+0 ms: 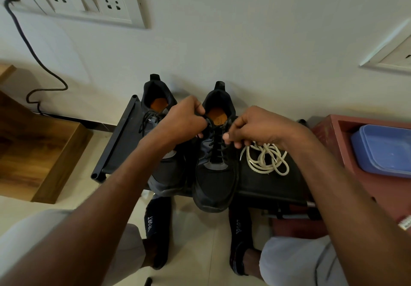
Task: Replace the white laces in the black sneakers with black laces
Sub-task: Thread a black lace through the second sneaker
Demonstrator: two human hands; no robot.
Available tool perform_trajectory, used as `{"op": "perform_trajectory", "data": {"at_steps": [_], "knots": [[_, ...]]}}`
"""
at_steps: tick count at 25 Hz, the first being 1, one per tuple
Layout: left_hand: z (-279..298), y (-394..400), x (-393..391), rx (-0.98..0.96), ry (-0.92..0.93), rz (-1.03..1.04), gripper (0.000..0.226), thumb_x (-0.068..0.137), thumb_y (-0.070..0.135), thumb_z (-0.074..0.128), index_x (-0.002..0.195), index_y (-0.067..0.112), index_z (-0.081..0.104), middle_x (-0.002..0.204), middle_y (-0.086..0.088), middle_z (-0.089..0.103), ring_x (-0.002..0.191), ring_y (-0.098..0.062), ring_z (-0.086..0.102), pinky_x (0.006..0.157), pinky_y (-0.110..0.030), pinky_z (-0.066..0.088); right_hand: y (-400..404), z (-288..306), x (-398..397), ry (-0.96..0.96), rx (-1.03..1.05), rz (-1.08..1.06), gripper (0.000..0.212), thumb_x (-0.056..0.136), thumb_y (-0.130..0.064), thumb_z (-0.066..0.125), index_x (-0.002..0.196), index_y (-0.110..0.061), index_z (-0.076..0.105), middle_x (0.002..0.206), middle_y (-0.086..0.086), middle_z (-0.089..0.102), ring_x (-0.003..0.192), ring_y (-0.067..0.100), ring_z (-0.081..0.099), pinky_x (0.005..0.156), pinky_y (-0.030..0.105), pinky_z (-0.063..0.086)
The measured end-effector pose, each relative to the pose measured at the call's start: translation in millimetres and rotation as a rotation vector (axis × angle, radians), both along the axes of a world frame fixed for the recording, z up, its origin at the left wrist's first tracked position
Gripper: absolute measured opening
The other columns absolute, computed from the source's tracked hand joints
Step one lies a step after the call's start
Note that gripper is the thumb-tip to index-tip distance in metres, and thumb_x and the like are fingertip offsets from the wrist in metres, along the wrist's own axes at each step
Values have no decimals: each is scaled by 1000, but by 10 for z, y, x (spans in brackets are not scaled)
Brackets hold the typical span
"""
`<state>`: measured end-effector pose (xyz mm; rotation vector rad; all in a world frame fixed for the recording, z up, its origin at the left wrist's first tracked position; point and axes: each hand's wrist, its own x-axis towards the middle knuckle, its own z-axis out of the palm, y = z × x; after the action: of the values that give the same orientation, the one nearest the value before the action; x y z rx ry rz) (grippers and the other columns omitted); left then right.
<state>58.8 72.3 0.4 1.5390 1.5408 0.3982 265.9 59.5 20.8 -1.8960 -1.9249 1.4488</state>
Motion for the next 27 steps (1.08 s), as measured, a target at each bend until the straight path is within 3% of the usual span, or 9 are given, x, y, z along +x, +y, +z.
{"op": "perform_trajectory", "data": {"at_steps": [2,5,8,11,13,18,22,24,27], "knots": [[105,-14,19,-64,-134,3,7,101,17,58,102,12,63,79,-6,76,74,-21,73,67,-32,54,-8,97,-19,185,-45,67,15,101,-22,68,99,-18,82,76,0,71,62,8,52,51,20,36],[227,-41,-2,-171,-226,32,57,106,53,47,104,3,72,77,-7,76,88,-28,77,83,-37,59,-6,112,-87,317,3,93,18,104,-14,62,108,-20,78,76,1,70,61,9,53,52,23,35],[275,-49,-35,-280,-281,92,72,99,66,45,110,0,73,92,-16,78,93,-29,78,91,-43,61,-47,51,-230,360,109,25,11,98,-12,72,107,-12,77,62,2,65,50,7,50,47,19,37],[322,-58,-39,-313,-323,66,63,99,62,51,113,4,74,101,-19,78,97,-31,77,93,-47,61,-76,-18,-357,400,242,-27,13,96,-10,74,105,-1,75,59,2,61,51,8,53,49,19,40],[368,-67,-46,-326,-344,61,60,101,57,53,115,3,73,102,-22,77,100,-35,76,93,-48,60,-86,0,-385,384,233,-8,14,103,-12,65,109,-9,77,62,7,58,49,8,49,48,19,39],[456,-110,-84,-298,-298,85,48,106,40,55,115,-5,70,103,-26,74,86,-30,75,76,-36,59,-122,116,-376,369,228,-9,30,102,4,53,103,-11,79,60,6,56,44,3,44,44,13,36],[516,-139,-58,-252,-302,140,40,108,40,49,87,8,61,94,-21,78,91,-34,78,77,-36,57,-71,60,-392,272,303,-142,32,99,-2,52,86,-19,76,57,1,62,48,11,54,51,22,45],[558,-152,-59,-247,-339,112,37,107,40,53,81,14,55,94,-22,78,91,-36,77,82,-40,59,-42,30,-359,200,236,-210,27,95,-4,53,90,-20,74,63,-1,70,54,12,61,49,24,43],[589,-163,-116,-282,-372,-13,31,105,37,58,87,12,63,97,-21,78,94,-35,77,89,-43,61,-61,39,-385,227,4,-222,17,98,-9,56,99,-19,70,76,-1,75,66,12,69,53,25,41]]}}
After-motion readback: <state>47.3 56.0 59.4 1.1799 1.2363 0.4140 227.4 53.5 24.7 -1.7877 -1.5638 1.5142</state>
